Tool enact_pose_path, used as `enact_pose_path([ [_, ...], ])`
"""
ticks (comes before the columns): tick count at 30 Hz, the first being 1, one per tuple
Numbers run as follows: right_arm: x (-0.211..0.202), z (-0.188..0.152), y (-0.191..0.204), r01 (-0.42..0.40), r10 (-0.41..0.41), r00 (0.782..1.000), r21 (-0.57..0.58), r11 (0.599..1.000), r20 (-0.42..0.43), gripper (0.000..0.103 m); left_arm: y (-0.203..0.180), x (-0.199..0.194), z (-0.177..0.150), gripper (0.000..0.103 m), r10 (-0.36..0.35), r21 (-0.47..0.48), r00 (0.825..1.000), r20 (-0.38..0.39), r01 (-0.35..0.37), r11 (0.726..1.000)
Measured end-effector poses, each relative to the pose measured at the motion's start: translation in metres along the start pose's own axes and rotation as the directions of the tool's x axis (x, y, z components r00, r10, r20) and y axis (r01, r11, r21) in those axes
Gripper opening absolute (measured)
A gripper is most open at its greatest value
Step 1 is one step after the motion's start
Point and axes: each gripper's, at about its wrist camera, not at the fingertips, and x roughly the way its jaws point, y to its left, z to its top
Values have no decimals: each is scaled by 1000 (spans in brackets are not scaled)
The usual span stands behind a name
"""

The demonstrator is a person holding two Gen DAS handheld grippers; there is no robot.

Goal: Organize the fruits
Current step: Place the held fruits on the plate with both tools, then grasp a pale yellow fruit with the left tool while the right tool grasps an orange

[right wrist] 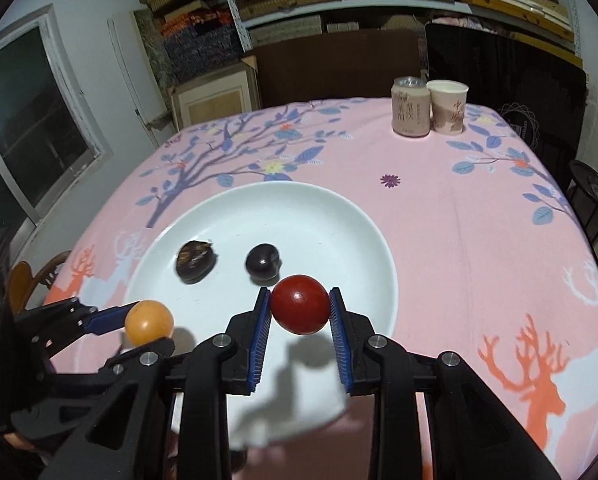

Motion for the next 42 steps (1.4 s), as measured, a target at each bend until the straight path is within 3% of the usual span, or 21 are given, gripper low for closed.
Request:
enact_pose_path([
  [5, 35, 8, 1, 3, -3, 1000, -10, 1000, -19, 30, 11, 22, 3, 44, 18, -25, 999, -38, -19, 999],
  [8, 29, 8, 4, -7, 7, 1000, -11, 1000, 19, 42, 17, 19, 0, 45, 1, -47, 999, -43, -3, 999],
  [10, 18, 4, 7, -9, 10, 999, -23, 1000, 34, 42, 19, 6, -3, 69, 7, -53, 1000, -3, -7, 999],
  [13, -5, -7, 13, 4, -2, 998, -42, 999, 56, 42, 22, -23, -9, 76, 22, -58, 997, 67, -18, 998],
  [17, -45, -35, 15, -14, 16, 996, -24, 1000, 84, 49, 25, -64, -32, 78, -18, -73, 994, 112, 26, 997],
  [23, -92, -105, 14, -39, 34, 994, 45, 998, 107, 56, 17, -111, -95, 80, -19, -20, 990, 139, 22, 1000],
  [27, -102, -151, 19, -54, 45, 994, 90, 994, 98, 56, 13, -122, -137, 80, -6, 9, 993, 118, 5, 1000],
  [32, -110, -178, 34, -50, 44, 996, 71, 996, 79, 56, 12, -114, -168, 80, -12, -3, 998, 68, 12, 1000],
  [35, -118, -182, 41, -36, 30, 995, 55, 998, 96, 56, 15, -102, -173, 77, -14, -45, 999, 46, 16, 999],
  [38, -126, -184, 47, -17, 13, 993, 33, 999, 116, 56, 13, -91, -173, 63, -4, -68, 999, 40, 7, 998],
  [40, -129, -184, 46, -8, 5, 993, 30, 1000, 122, 56, 8, -90, -171, 47, 4, -63, 998, 62, 0, 998],
  [42, -130, -186, 44, -4, 0, 993, 35, 999, 122, 56, 2, -88, -171, 40, 13, -37, 998, 62, -11, 999],
])
